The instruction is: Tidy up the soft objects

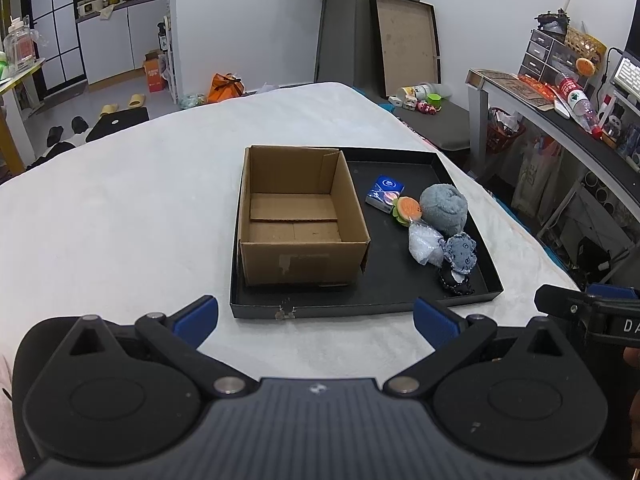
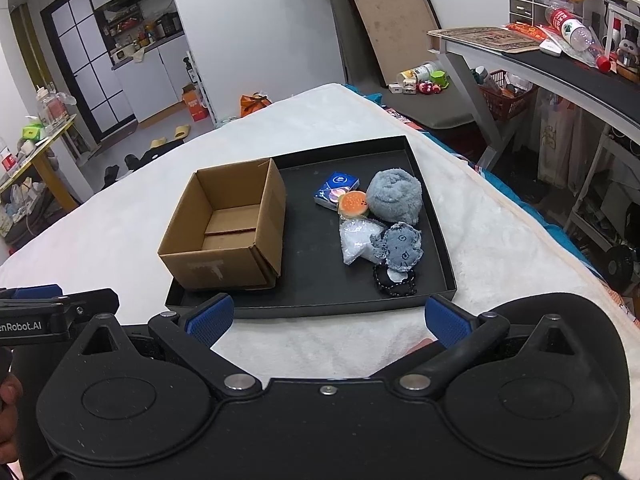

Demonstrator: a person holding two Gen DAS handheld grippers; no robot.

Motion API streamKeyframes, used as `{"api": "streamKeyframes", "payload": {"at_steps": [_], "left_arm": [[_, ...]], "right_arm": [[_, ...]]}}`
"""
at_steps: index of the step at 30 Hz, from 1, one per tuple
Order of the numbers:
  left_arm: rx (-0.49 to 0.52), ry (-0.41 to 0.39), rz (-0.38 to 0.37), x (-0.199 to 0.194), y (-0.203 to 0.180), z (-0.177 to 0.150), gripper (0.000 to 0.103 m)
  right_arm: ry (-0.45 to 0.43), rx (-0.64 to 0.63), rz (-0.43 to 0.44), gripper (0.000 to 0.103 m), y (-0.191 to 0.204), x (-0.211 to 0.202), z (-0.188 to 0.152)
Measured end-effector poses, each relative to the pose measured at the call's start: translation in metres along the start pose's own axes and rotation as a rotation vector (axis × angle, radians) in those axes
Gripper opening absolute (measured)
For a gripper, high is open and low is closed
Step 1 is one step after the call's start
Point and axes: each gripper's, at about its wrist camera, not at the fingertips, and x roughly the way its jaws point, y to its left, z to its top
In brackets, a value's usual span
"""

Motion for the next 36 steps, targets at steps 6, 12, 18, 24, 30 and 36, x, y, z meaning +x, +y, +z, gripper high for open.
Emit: {"api": "streamKeyframes", "payload": {"at_steps": [6,12,18,24,30,36], "left_arm": [[-0.003,0.001,0.0,0.0,-0.001,0.0,0.103],[-0.004,0.005,0.005,0.002,0.0,0.0,0.103],[-0.006,0.013,0.005,0.009,0.002,0.003,0.103],[-0.01,0.023,0.017,0.02,0.004,0.007,0.103],[-0.015,0.032,0.033,0.033,0.007,0.013,0.103],[-0.024,0.045,0.054,0.05,0.013,0.021,0.103]], "right_arm": [[-0.002,-0.002,-0.002,0.103,0.001,0.0,0.0],[-0.002,0.001,-0.006,0.103,0.0,0.003,-0.001],[0.001,0.007,-0.007,0.103,-0.003,0.008,0.002],[0.004,0.016,-0.013,0.103,-0.006,0.015,0.006],[0.016,0.032,-0.023,0.103,-0.012,0.029,0.012],[0.022,0.051,-0.03,0.103,-0.018,0.043,0.019]]}}
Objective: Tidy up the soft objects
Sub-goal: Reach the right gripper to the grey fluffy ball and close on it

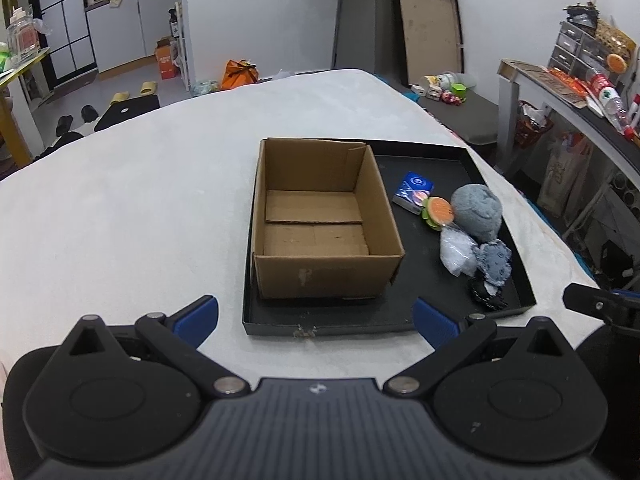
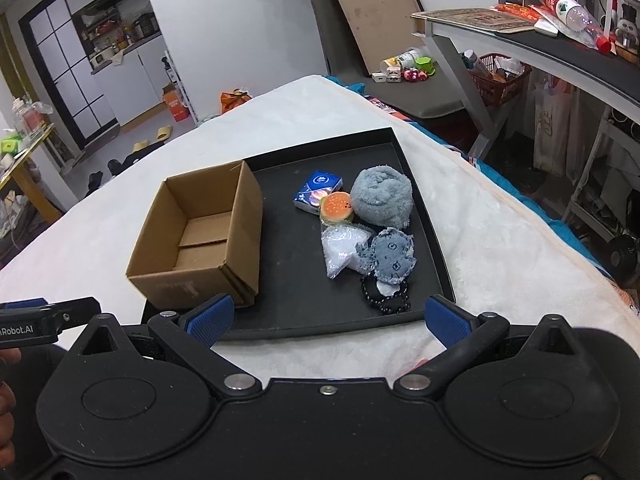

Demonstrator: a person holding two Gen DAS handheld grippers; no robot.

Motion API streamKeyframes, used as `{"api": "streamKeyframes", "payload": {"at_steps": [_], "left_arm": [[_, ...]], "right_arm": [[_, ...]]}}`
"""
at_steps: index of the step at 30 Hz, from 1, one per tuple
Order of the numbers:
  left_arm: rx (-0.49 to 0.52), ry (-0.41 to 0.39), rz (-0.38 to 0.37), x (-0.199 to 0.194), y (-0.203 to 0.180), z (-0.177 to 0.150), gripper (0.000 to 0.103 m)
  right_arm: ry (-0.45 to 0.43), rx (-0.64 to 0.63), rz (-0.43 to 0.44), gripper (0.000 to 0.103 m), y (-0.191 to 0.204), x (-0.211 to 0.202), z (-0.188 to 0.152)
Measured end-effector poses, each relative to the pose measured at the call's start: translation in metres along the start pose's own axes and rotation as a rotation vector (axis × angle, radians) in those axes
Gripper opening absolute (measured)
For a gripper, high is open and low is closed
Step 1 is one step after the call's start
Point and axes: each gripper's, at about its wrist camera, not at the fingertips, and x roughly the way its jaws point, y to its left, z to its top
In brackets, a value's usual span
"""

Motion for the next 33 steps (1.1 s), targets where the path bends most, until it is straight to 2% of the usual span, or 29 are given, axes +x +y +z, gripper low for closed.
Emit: {"api": "streamKeyframes", "payload": {"at_steps": [8,12,24,33], "left_arm": [[-0.018,0.028,0.016,0.021,0.005,0.013,0.103],[-0.031,0.031,0.03,0.03,0.009,0.02,0.103],[-0.079,0.037,0.07,0.059,0.022,0.042,0.102],[-0.076,0.053,0.103,0.087,0.027,0.053,0.101]], "right_arm": [[0.0,0.009,0.008,0.103,-0.006,0.018,0.013],[0.006,-0.031,0.013,0.103,-0.004,0.026,0.019],[0.011,0.009,-0.001,0.103,-0.016,0.061,0.04],[0.026,0.056,-0.018,0.102,-0.025,0.094,0.057]]}}
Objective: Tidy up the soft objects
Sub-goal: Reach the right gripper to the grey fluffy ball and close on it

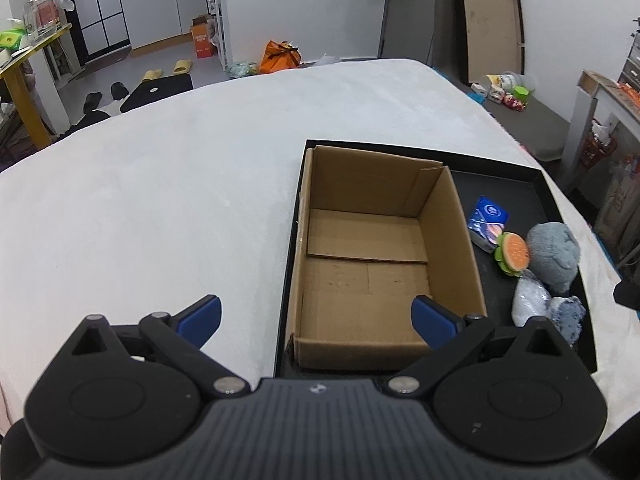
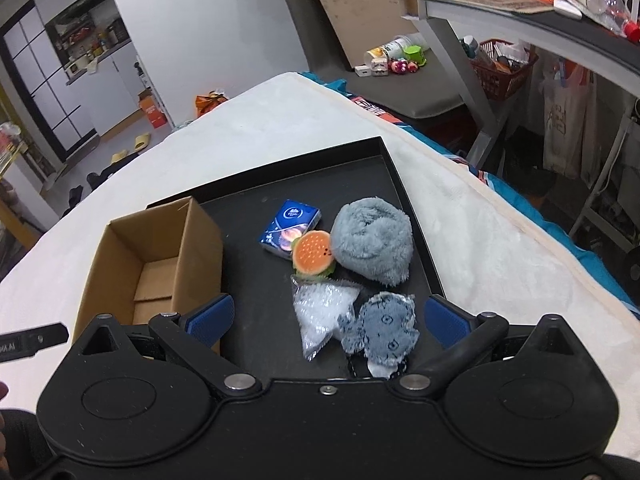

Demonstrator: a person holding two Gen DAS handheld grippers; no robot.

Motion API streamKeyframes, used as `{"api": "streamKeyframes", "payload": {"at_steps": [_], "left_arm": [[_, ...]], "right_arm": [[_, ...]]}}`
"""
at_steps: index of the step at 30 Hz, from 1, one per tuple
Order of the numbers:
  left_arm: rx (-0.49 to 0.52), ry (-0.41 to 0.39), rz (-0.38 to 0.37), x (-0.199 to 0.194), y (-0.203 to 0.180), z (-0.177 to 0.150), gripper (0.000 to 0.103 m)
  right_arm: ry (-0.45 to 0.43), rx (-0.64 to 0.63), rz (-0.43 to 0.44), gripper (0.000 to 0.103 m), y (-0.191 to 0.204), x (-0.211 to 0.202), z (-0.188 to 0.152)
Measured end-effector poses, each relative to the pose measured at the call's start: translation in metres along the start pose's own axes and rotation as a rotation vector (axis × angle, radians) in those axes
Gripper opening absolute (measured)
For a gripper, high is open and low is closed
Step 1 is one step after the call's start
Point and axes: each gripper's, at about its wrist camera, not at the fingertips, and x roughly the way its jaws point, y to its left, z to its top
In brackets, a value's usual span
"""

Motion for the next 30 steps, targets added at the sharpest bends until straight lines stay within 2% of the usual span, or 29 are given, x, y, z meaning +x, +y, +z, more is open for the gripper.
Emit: {"api": "streamKeyframes", "payload": {"at_steps": [5,11,14,16,30], "left_arm": [[-0.001,0.004,0.015,0.013,0.0,0.005,0.097],[-0.006,0.025,0.043,0.033,0.0,0.01,0.087],[-0.002,0.038,0.053,0.043,0.0,0.013,0.082],[0.004,0.042,0.064,0.049,-0.002,0.014,0.079],[-0.006,0.076,0.119,0.084,-0.003,0.018,0.063]], "right_arm": [[0.017,0.029,-0.005,0.102,-0.005,0.02,0.008],[0.026,0.061,-0.026,0.102,-0.009,0.042,0.018],[0.033,0.07,-0.069,0.102,-0.009,0.052,0.025],[0.004,0.061,-0.099,0.102,-0.008,0.056,0.03],[0.05,0.119,-0.13,0.103,-0.01,0.111,0.042]]}}
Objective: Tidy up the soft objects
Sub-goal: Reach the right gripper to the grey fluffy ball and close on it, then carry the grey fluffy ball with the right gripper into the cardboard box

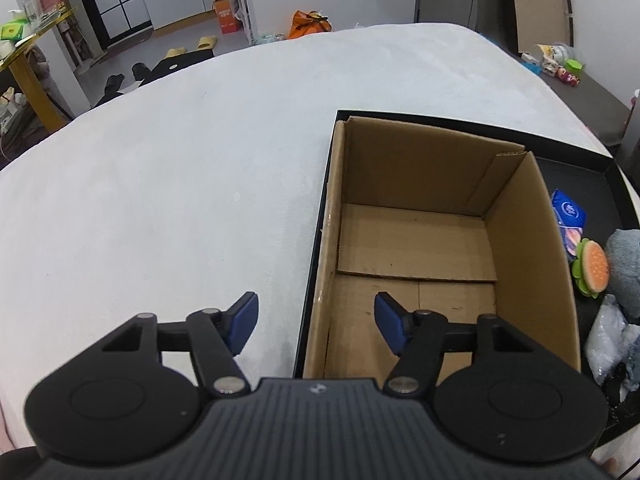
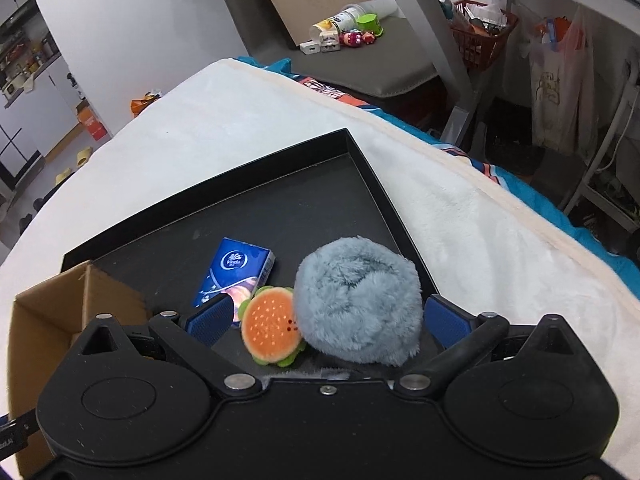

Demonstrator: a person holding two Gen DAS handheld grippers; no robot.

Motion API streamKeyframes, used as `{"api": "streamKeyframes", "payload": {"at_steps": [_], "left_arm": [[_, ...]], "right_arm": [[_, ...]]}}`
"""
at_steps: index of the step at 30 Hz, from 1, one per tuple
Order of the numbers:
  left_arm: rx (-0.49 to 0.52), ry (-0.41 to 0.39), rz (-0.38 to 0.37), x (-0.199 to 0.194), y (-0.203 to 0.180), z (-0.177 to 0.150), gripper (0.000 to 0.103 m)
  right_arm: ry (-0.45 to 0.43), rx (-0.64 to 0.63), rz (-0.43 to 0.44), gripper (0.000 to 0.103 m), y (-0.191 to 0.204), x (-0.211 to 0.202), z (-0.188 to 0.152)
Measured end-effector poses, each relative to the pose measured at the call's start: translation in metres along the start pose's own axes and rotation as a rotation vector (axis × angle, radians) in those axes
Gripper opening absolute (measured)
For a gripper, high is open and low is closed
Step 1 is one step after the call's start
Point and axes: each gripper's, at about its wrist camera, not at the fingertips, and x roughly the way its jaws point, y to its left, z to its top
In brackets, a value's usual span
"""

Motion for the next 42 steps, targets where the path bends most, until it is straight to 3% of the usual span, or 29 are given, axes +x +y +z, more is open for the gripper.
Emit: {"api": "streamKeyframes", "payload": {"at_steps": [5,12,20,21,23,25,42], "left_arm": [[0.006,0.001,0.026,0.006,-0.003,0.001,0.056],[-0.018,0.018,0.053,0.017,0.0,0.004,0.036],[-0.033,0.023,0.028,0.021,0.0,0.004,0.022],[-0.033,0.02,0.024,0.021,-0.001,0.003,0.021],[-0.031,0.016,0.016,0.02,-0.002,0.002,0.02],[-0.028,0.015,0.009,0.019,-0.002,0.001,0.02],[-0.021,0.0,-0.027,0.012,0.003,-0.002,0.02]], "right_arm": [[0.024,0.016,0.016,0.103,-0.006,0.019,-0.005],[0.032,0.005,0.003,0.103,-0.006,0.039,-0.004],[0.049,-0.04,-0.046,0.103,-0.004,0.057,-0.004],[0.058,-0.037,-0.049,0.099,-0.006,0.06,-0.005],[0.061,-0.012,-0.029,0.084,-0.01,0.061,-0.007],[0.05,-0.019,-0.025,0.078,-0.011,0.057,-0.006],[-0.007,-0.125,0.084,0.076,0.025,-0.004,-0.01]]}}
